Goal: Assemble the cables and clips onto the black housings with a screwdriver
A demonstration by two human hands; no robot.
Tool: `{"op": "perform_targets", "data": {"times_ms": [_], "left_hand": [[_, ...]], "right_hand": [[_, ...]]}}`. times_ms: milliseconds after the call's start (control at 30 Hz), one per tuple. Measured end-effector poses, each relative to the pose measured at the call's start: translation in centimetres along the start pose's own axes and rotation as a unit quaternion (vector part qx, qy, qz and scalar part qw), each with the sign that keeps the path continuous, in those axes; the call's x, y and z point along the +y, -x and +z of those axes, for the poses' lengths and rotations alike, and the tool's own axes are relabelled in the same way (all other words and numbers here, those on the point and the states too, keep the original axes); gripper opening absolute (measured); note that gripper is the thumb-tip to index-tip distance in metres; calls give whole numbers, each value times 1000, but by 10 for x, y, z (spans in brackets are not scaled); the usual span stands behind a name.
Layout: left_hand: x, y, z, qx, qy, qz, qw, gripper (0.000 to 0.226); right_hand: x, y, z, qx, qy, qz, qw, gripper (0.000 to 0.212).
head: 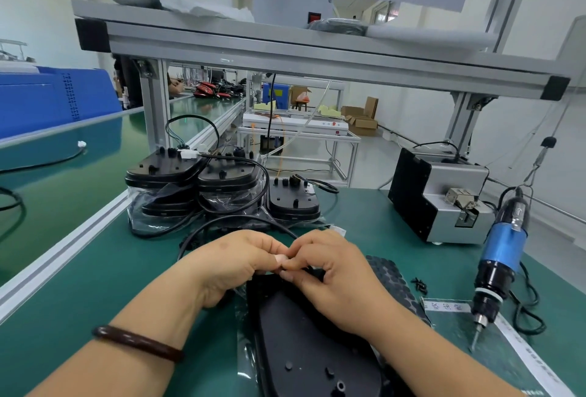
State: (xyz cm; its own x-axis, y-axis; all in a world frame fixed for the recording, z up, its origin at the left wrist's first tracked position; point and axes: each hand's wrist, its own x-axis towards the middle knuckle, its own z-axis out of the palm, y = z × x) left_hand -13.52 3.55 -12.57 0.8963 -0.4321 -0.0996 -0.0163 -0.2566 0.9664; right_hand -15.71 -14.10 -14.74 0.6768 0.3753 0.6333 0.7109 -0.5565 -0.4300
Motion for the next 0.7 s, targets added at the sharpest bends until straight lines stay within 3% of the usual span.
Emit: {"op": "perform_targets", "data": {"times_ms": [200,300,500,600,700], "left_hand": [[1,-1,-1,26,-3,-24,999,7],[-1,0,-3,36,1,-28,999,20],[-1,1,-4,37,-41,10,998,7],[2,7,-9,55,-118,44,991,14],[1,16,-14,5,-140,35,989,26]], "right_hand": [[2,0,1,2,-65,26,998,4],[2,-1,0,-9,-83,44,996,7],[6,-3,-3,-34,-110,69,991,6],[8,-4,-4,-39,-116,78,989,6],[9,-4,-4,-46,-119,83,988,5]]}}
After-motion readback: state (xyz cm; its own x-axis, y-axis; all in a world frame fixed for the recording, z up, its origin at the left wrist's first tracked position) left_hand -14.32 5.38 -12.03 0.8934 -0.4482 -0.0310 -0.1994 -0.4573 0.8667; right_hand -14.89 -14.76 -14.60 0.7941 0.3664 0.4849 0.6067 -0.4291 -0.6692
